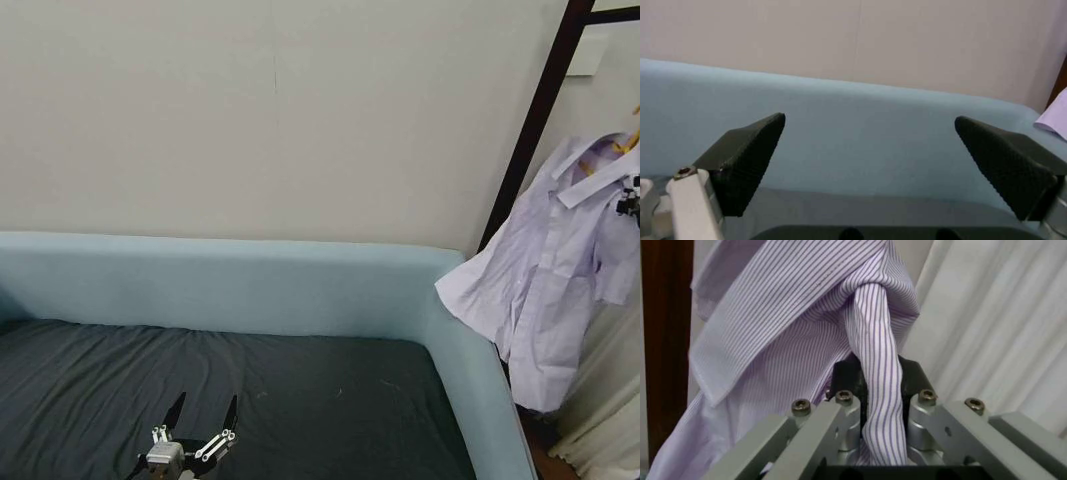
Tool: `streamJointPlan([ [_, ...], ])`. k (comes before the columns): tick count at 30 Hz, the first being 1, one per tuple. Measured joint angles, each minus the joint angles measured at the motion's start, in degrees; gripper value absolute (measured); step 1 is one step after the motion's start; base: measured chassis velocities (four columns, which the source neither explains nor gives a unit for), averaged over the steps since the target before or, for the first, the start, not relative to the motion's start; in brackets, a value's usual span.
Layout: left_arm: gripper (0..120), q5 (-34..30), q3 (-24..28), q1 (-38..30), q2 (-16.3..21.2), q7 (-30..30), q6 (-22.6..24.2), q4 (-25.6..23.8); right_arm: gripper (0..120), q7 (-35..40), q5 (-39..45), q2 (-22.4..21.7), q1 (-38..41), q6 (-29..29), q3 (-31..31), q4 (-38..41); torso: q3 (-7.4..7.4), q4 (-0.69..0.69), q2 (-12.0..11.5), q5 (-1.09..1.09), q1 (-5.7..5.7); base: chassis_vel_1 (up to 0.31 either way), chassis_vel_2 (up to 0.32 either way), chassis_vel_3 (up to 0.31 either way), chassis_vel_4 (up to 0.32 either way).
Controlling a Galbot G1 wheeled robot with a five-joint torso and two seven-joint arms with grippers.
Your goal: Pick up the clothes from the sofa and hang them on the clothes hanger.
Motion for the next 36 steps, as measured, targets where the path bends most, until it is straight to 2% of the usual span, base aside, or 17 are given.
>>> streamJointPlan([
  [2,100,0.0,0.0,0.0,0.0,0.0,0.0,0.0,7,0.2,-3.7,-0.7,-0.6,0.7,0.0,2.9,0.01,-0.02,0.0,0.08,0.00,0.000,0.000,0.000,0.000],
  [9,100,0.0,0.0,0.0,0.0,0.0,0.0,0.0,7,0.4,-6.1,-1.9,-1.5,0.8,0.1,6.2,0.00,-0.02,0.0,0.07,0.00,0.000,0.000,0.000,0.000],
  [11,100,0.0,0.0,0.0,0.0,0.0,0.0,0.0,7,0.8,-8.2,-3.4,-2.1,0.7,0.1,9.7,0.00,-0.02,0.0,0.04,0.00,0.000,0.000,0.000,0.000],
  [15,100,0.0,0.0,0.0,0.0,0.0,0.0,0.0,7,2.6,-9.5,-5.1,-0.7,-2.1,-0.9,13.9,-0.01,-0.02,0.0,0.07,-0.01,0.000,0.000,0.000,0.000],
  [18,100,0.0,0.0,0.0,0.0,0.0,0.0,0.0,7,5.3,-4.9,-5.0,5.2,-9.4,-3.9,14.9,0.00,0.01,0.0,0.04,-0.01,0.000,0.000,0.000,0.000],
  [29,100,0.0,0.0,0.0,0.0,0.0,0.0,0.0,7,8.7,-2.9,-4.1,11.2,-14.2,-7.4,18.0,0.00,-0.01,0.0,0.06,-0.01,0.000,0.000,0.000,0.000],
  [31,100,0.0,0.0,0.0,0.0,0.0,0.0,0.0,7,10.6,-0.6,-3.1,13.0,-16.3,-8.5,18.2,0.00,0.00,0.0,0.05,-0.01,0.000,0.000,0.000,0.000],
  [33,100,0.0,0.0,0.0,0.0,0.0,0.0,0.0,7,13.9,6.2,-1.4,15.6,-18.8,-9.9,18.4,0.00,-0.02,0.0,0.05,-0.01,0.000,0.000,0.000,0.000],
  [36,100,0.0,0.0,0.0,0.0,0.0,0.0,0.0,7,16.7,9.7,0.2,17.0,-20.3,-10.5,18.1,0.00,0.00,0.0,0.04,-0.01,0.000,0.000,0.000,0.000],
])
